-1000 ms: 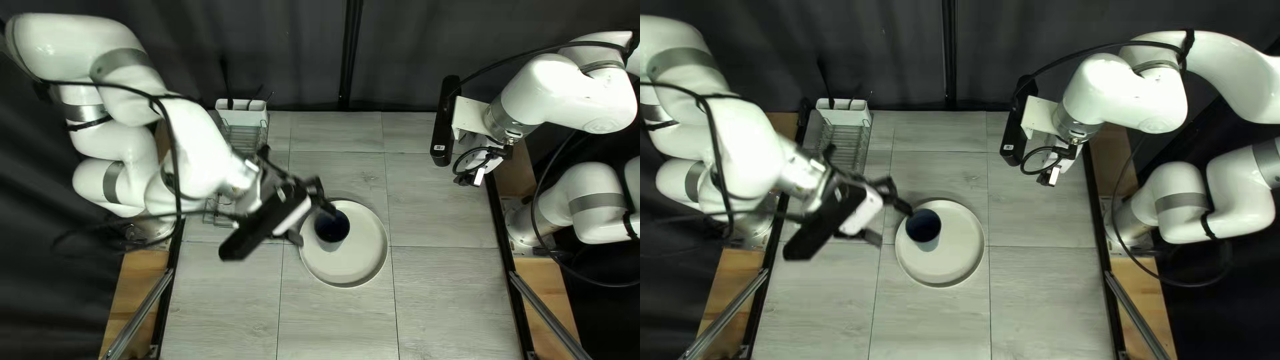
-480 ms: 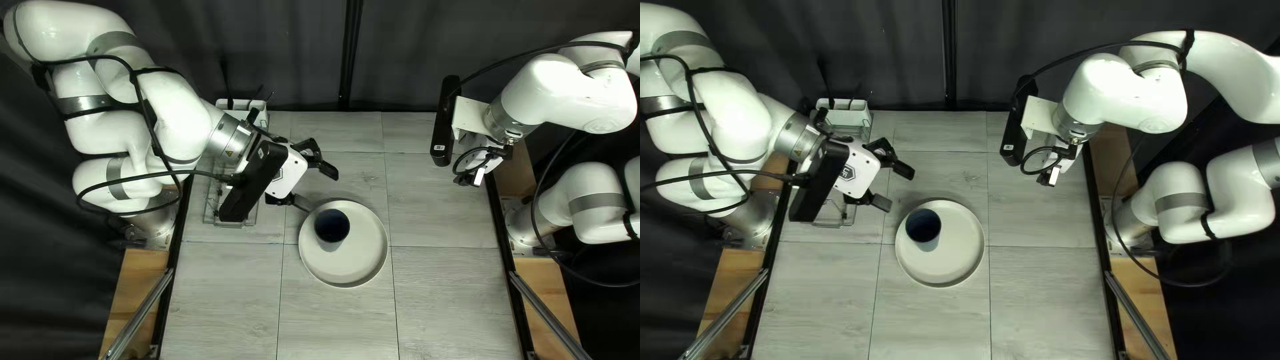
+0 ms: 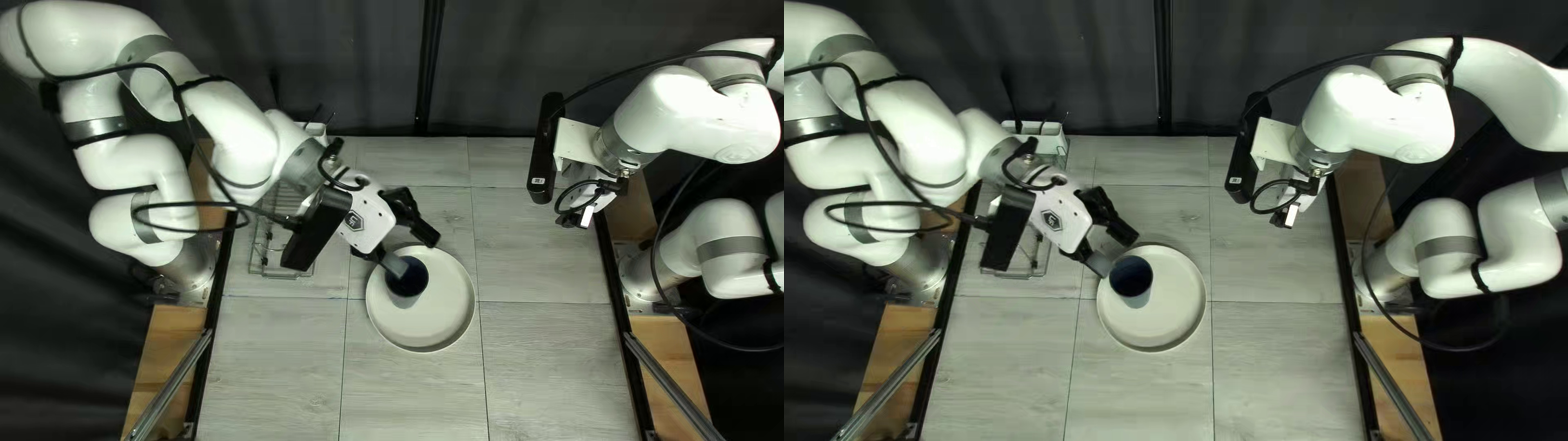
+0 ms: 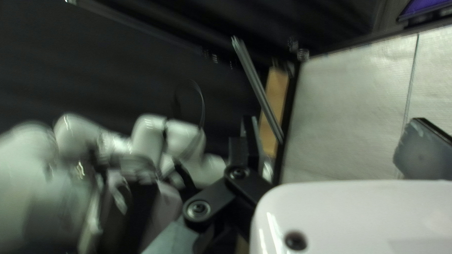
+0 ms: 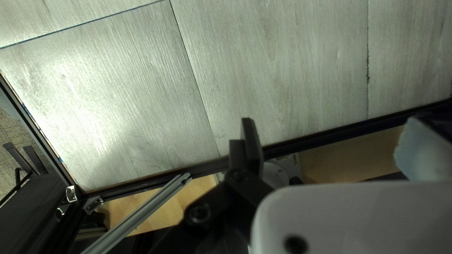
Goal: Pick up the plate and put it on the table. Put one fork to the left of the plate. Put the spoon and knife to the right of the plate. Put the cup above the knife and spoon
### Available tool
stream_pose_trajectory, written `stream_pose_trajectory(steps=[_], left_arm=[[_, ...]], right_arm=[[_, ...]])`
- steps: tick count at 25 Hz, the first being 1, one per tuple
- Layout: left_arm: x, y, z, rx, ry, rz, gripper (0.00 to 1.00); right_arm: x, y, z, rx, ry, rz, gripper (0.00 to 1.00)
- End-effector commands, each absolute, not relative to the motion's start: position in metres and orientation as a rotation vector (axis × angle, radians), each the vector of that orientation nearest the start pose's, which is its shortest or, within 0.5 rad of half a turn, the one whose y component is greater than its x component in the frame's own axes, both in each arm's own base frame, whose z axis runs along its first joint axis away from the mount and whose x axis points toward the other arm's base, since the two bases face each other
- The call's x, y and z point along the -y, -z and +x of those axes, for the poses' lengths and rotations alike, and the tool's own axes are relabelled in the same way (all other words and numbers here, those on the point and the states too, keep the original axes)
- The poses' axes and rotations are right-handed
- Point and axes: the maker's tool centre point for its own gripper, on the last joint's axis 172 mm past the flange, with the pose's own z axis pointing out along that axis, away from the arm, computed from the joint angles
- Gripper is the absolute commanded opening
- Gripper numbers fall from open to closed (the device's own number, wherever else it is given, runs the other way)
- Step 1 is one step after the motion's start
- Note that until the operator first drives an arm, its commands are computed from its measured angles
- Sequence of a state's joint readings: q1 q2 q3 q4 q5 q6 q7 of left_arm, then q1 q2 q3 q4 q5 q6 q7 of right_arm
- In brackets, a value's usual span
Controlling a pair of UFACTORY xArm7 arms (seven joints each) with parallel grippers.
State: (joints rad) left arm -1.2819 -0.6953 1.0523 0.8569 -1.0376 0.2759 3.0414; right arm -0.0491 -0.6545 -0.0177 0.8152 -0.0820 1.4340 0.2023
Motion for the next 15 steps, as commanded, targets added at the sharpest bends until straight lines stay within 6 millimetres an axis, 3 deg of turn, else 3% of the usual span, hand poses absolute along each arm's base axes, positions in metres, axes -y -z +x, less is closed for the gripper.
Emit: stream_pose_trajectory(steps=[1, 4, 13, 15], left_arm=[[0.109, -0.412, 0.553, -2.134, 1.711, -0.804, 1.00], [0.112, -0.416, 0.549, -2.195, 1.703, -0.714, 1.00], [0.113, -0.416, 0.549, -2.189, 1.699, -0.736, 1.00], [0.120, -0.419, 0.537, -2.201, 1.696, -0.836, 1.00]], right_arm=[[0.040, -0.308, 0.296, -0.409, 0.065, -3.183, 1.00], [0.040, -0.308, 0.296, -0.409, 0.065, -3.183, 1.00], [0.040, -0.308, 0.296, -0.409, 0.065, -3.183, 1.00], [0.040, -0.308, 0.296, -0.409, 0.065, -3.183, 1.00]])
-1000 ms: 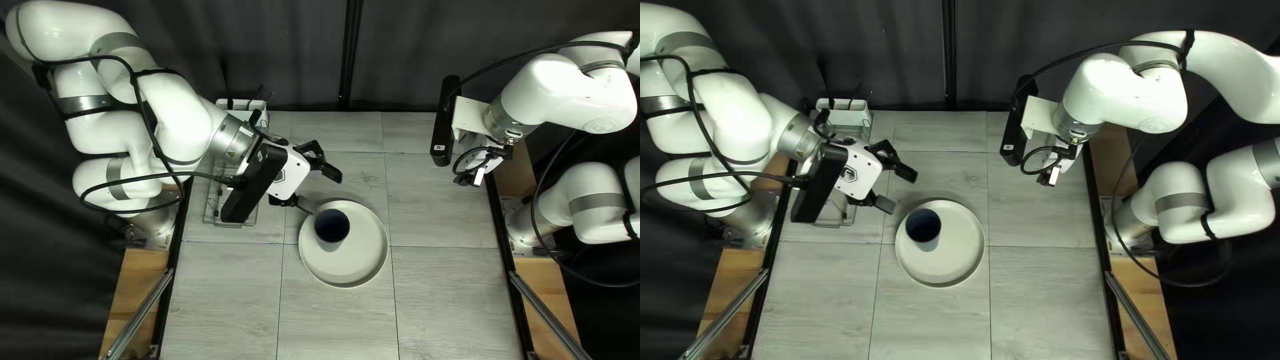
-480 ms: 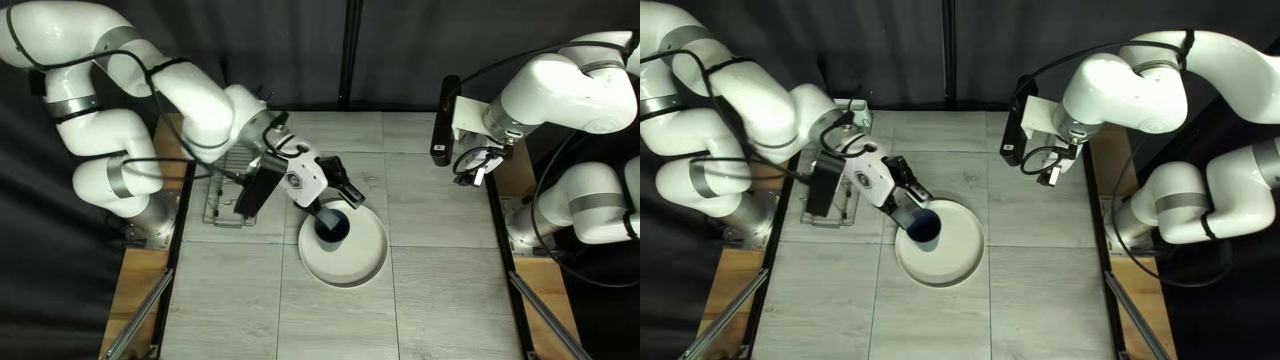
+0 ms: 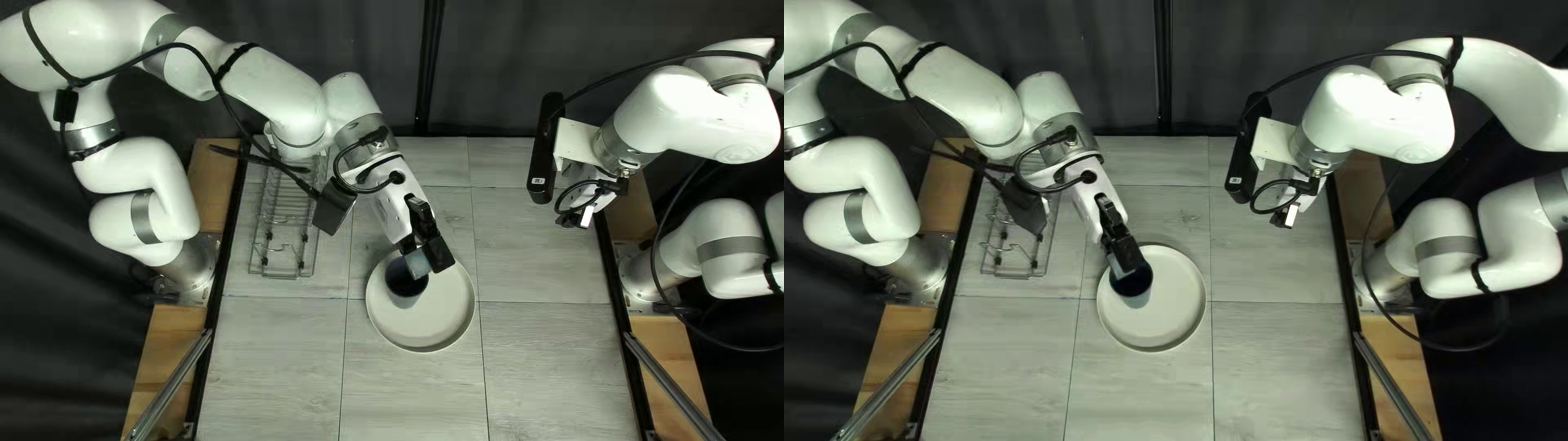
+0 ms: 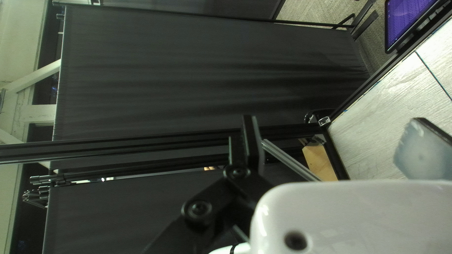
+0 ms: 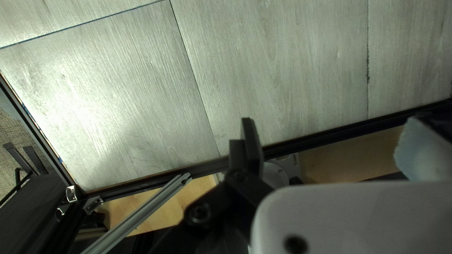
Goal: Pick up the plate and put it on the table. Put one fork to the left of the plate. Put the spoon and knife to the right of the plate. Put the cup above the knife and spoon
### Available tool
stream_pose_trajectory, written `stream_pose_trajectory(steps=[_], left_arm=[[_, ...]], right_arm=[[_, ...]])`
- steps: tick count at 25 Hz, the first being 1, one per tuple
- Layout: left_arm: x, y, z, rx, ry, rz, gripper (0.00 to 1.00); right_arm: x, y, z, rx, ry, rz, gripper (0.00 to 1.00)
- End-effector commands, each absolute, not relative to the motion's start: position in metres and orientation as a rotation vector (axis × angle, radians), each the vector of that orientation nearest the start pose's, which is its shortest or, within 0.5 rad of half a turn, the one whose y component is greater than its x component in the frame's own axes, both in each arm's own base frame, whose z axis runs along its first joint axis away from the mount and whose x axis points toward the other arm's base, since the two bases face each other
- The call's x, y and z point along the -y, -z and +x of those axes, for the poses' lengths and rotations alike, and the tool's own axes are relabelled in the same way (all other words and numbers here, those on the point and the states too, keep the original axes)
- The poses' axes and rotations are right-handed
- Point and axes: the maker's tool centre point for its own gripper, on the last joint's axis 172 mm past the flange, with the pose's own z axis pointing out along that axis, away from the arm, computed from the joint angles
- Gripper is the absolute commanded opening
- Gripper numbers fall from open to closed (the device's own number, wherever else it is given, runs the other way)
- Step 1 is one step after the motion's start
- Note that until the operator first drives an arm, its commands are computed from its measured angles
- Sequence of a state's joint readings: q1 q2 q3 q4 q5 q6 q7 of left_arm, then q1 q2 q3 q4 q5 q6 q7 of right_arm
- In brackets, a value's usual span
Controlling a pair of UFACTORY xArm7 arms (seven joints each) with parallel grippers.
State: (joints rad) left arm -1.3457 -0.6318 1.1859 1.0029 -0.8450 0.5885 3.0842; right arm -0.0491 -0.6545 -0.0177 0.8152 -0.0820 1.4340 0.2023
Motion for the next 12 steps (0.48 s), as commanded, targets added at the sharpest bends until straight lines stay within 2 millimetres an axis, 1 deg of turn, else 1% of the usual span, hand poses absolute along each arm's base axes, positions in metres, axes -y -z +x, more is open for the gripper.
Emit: stream_pose_trajectory(steps=[1, 2, 3, 5, 9, 12], left_arm=[[0.123, -0.420, 0.534, -2.208, 1.688, -0.876, 1.00], [0.129, -0.423, 0.529, -2.222, 1.667, -0.960, 1.00], [0.132, -0.424, 0.527, -2.228, 1.658, -0.994, 1.00], [0.144, -0.433, 0.517, -2.254, 1.629, -1.081, 1.00], [0.151, -0.442, 0.506, -2.309, 1.595, -1.110, 1.00], [0.152, -0.445, 0.506, -2.351, 1.617, -1.079, 1.00]], right_arm=[[0.040, -0.308, 0.296, -0.409, 0.065, -3.183, 1.00], [0.040, -0.308, 0.296, -0.409, 0.065, -3.183, 1.00], [0.040, -0.308, 0.296, -0.409, 0.065, -3.183, 1.00], [0.040, -0.308, 0.296, -0.409, 0.065, -3.183, 1.00], [0.040, -0.308, 0.296, -0.409, 0.065, -3.183, 1.00], [0.040, -0.308, 0.296, -0.409, 0.065, -3.183, 1.00]])
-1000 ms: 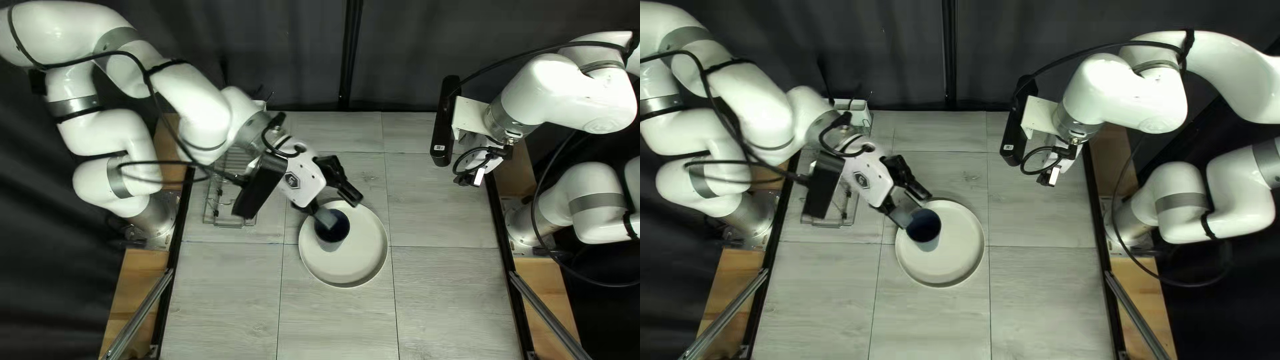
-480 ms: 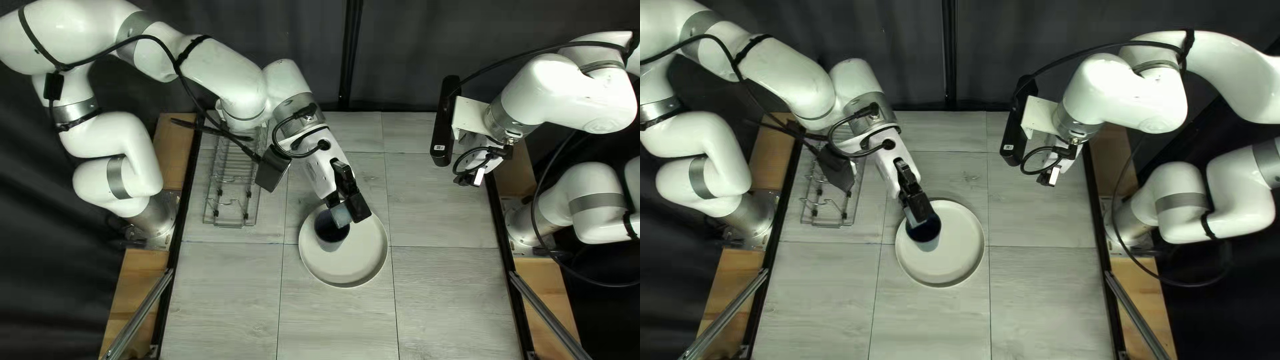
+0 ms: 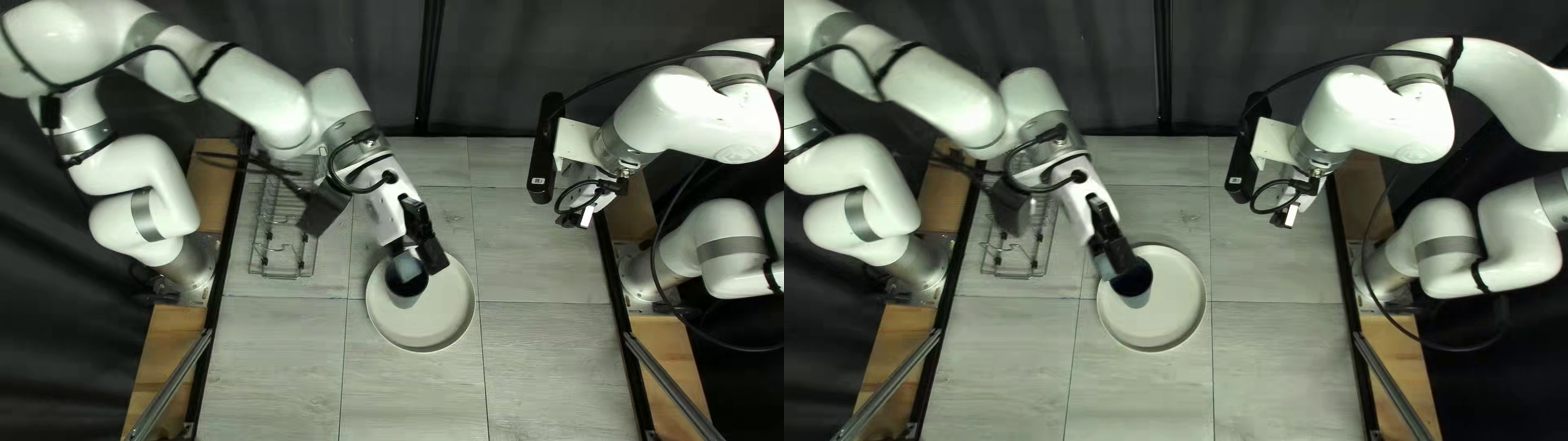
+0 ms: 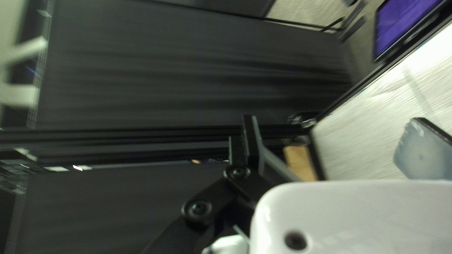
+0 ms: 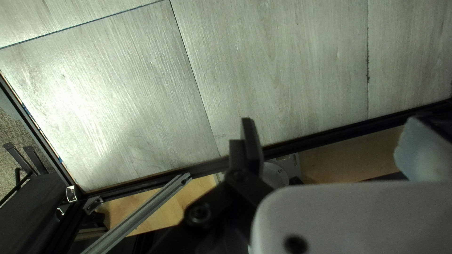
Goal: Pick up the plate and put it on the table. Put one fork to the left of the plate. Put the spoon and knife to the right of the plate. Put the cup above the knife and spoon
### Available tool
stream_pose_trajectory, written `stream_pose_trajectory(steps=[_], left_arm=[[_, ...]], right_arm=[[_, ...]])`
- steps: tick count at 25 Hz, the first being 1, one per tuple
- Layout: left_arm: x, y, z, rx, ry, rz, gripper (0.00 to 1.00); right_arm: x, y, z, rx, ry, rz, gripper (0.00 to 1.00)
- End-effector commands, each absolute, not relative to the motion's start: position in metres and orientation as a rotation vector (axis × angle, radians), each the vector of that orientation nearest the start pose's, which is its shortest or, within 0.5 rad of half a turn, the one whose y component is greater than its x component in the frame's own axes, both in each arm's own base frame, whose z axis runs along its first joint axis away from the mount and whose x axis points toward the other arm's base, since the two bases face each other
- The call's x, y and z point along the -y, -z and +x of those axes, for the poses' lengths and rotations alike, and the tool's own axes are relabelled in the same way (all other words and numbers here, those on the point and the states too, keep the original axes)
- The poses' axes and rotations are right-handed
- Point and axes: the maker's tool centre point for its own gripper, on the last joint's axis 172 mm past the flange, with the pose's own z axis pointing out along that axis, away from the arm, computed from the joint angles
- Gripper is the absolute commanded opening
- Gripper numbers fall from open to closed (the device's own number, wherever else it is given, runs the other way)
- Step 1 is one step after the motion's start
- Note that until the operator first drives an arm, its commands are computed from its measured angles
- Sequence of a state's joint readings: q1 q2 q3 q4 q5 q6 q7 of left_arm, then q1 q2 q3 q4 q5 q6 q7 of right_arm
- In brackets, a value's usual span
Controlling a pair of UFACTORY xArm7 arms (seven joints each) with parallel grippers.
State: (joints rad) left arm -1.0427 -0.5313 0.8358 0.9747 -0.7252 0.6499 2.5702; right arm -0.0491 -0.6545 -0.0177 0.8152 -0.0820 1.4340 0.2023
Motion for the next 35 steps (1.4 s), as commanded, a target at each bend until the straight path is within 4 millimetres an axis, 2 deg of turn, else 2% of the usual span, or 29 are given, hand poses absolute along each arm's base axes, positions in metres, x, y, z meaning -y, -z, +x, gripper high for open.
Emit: stream_pose_trajectory(steps=[1, 9, 13, 16, 20, 24, 26, 29, 30, 35], left_arm=[[0.152, -0.446, 0.506, -2.358, 1.625, -1.072, 1.00], [0.163, -0.468, 0.499, -2.455, 1.667, -1.223, 1.00], [0.166, -0.475, 0.485, -2.484, 1.677, -1.328, 1.00], [0.168, -0.477, 0.475, -2.504, 1.695, -1.397, 1.00], [0.170, -0.476, 0.454, -2.540, 1.728, -1.588, 1.00], [0.170, -0.468, 0.445, -2.528, 1.709, -1.774, 1.00], [0.170, -0.468, 0.439, -2.457, 1.599, -1.960, 1.00], [0.174, -0.472, 0.435, -2.192, 1.271, -2.338, 1.00], [0.174, -0.472, 0.435, -2.152, 1.227, -2.379, 1.00], [0.174, -0.472, 0.435, -2.152, 1.227, -2.379, 1.00]], right_arm=[[0.040, -0.308, 0.296, -0.409, 0.065, -3.183, 1.00], [0.040, -0.308, 0.296, -0.409, 0.065, -3.183, 1.00], [0.040, -0.308, 0.296, -0.409, 0.065, -3.183, 1.00], [0.040, -0.308, 0.296, -0.409, 0.065, -3.183, 1.00], [0.040, -0.308, 0.296, -0.409, 0.065, -3.183, 1.00], [0.040, -0.308, 0.296, -0.409, 0.065, -3.183, 1.00], [0.040, -0.308, 0.296, -0.409, 0.065, -3.183, 1.00], [0.040, -0.308, 0.296, -0.409, 0.065, -3.183, 1.00], [0.040, -0.308, 0.296, -0.409, 0.065, -3.183, 1.00], [0.040, -0.308, 0.296, -0.409, 0.065, -3.183, 1.00]])
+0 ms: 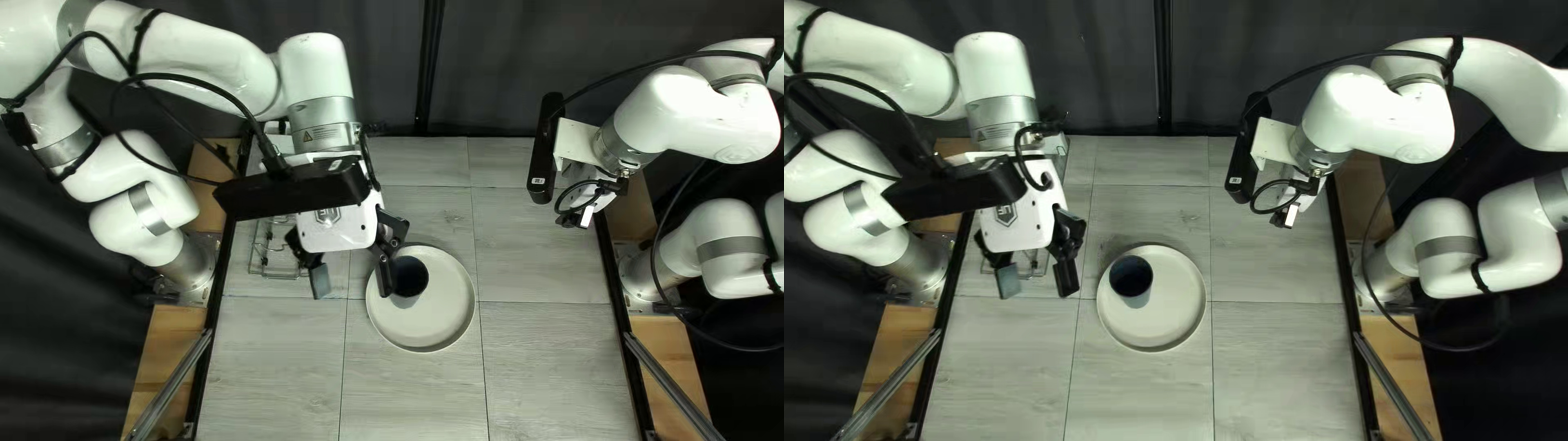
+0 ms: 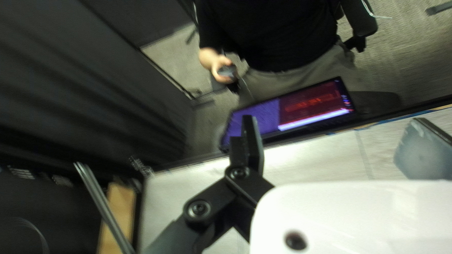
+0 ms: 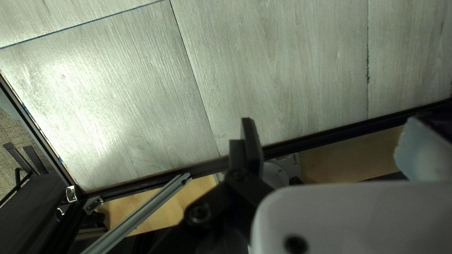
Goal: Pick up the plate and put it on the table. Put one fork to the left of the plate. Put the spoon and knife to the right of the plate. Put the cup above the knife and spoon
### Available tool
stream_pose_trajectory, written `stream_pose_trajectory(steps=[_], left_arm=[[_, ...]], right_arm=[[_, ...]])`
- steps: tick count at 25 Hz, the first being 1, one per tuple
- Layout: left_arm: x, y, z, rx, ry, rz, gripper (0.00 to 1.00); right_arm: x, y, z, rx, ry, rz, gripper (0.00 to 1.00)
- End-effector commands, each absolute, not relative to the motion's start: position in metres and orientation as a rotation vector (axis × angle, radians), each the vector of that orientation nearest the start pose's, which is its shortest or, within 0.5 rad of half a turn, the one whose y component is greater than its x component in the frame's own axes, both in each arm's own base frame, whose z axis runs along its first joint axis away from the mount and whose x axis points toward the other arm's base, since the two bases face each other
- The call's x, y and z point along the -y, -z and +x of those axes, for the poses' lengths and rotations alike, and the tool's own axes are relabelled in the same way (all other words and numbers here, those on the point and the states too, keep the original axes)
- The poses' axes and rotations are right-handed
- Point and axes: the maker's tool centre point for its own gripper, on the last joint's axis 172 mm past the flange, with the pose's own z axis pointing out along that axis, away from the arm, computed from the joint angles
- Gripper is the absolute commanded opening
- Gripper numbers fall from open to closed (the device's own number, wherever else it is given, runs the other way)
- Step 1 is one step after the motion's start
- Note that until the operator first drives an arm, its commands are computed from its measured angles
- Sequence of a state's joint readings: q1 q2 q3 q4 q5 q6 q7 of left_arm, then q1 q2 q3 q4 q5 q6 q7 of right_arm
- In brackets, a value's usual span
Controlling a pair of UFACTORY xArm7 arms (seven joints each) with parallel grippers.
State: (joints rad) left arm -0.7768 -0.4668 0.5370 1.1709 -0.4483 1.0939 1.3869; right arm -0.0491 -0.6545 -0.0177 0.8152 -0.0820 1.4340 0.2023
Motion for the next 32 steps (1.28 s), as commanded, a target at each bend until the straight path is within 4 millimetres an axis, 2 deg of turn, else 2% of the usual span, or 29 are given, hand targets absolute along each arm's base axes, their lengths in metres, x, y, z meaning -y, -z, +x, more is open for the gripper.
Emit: stream_pose_trajectory(steps=[1, 19, 20, 21, 23, 25, 29, 32], left_arm=[[0.174, -0.472, 0.435, -2.152, 1.227, -2.379, 1.00], [0.175, -0.470, 0.432, -2.135, 1.224, -2.412, 1.00], [0.166, -0.449, 0.445, -2.075, 1.154, -2.480, 1.00], [0.161, -0.443, 0.448, -2.030, 1.104, -2.526, 1.00], [0.136, -0.429, 0.445, -1.861, 0.949, -2.672, 1.00], [0.117, -0.423, 0.433, -1.690, 0.823, -2.793, 1.00], [0.096, -0.416, 0.410, -1.427, 0.672, -2.936, 1.00], [0.066, -0.408, 0.387, -1.237, 0.597, -3.025, 1.00]], right_arm=[[0.040, -0.308, 0.296, -0.409, 0.065, -3.183, 1.00], [0.040, -0.308, 0.296, -0.409, 0.065, -3.183, 1.00], [0.040, -0.308, 0.296, -0.409, 0.065, -3.183, 1.00], [0.040, -0.308, 0.296, -0.409, 0.065, -3.183, 1.00], [0.040, -0.308, 0.296, -0.409, 0.065, -3.183, 1.00], [0.040, -0.308, 0.296, -0.409, 0.065, -3.183, 1.00], [0.040, -0.308, 0.296, -0.409, 0.065, -3.183, 1.00], [0.040, -0.308, 0.296, -0.409, 0.065, -3.183, 1.00]])
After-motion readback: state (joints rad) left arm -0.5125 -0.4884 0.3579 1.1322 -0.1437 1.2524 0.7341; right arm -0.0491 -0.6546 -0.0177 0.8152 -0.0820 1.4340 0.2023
